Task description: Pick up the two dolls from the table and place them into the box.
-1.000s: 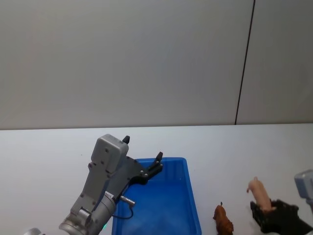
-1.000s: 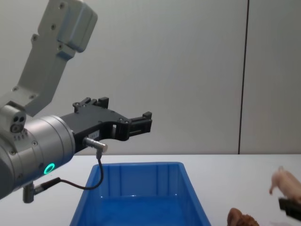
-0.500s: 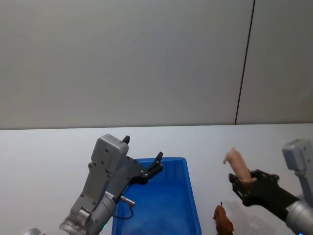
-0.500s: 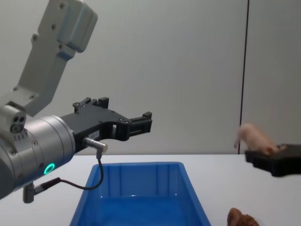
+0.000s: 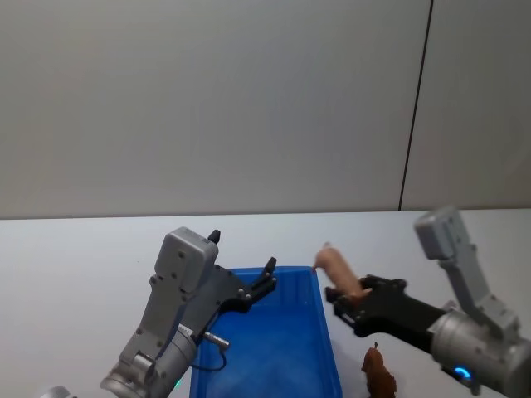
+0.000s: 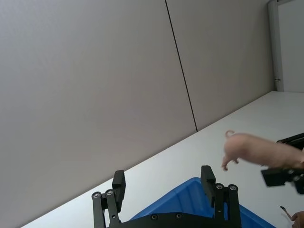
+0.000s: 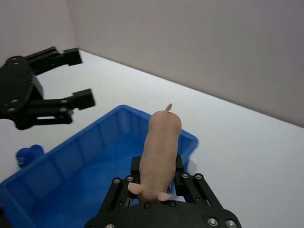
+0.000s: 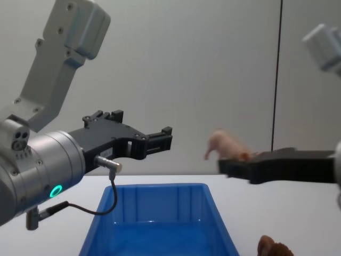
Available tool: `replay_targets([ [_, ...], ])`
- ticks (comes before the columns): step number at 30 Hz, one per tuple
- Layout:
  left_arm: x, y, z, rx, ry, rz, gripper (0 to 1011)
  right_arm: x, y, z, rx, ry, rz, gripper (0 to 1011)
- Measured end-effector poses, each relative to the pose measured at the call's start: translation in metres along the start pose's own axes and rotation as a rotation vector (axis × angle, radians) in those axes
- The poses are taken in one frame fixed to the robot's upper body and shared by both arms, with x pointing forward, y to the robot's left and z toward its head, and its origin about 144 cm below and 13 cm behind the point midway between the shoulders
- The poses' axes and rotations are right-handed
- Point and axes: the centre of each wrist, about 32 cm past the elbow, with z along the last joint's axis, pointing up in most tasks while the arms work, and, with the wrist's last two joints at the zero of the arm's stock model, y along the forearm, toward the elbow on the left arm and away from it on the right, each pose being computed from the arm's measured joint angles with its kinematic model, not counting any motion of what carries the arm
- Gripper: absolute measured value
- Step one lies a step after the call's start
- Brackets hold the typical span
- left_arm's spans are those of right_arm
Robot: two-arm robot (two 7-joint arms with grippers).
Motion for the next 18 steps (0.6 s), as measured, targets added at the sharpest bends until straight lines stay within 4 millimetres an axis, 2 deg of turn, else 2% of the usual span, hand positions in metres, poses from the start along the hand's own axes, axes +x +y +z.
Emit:
replay_targets([
  [3, 0.0, 0.0, 0.0, 0.0, 0.0, 0.0, 1001, -0.002, 0.01, 0.003, -0.014, 0.011, 0.046, 389],
  [10, 0.0, 0.0, 0.0, 0.0, 0.0, 0.0, 1001, -0.007, 0.029, 0.009, -0.035, 0.028, 0.13, 629],
  [18, 0.0, 0.0, 0.0, 0.0, 0.0, 0.0, 1001, -0.007, 0.032, 0.011, -0.036, 0.028, 0.154, 873],
])
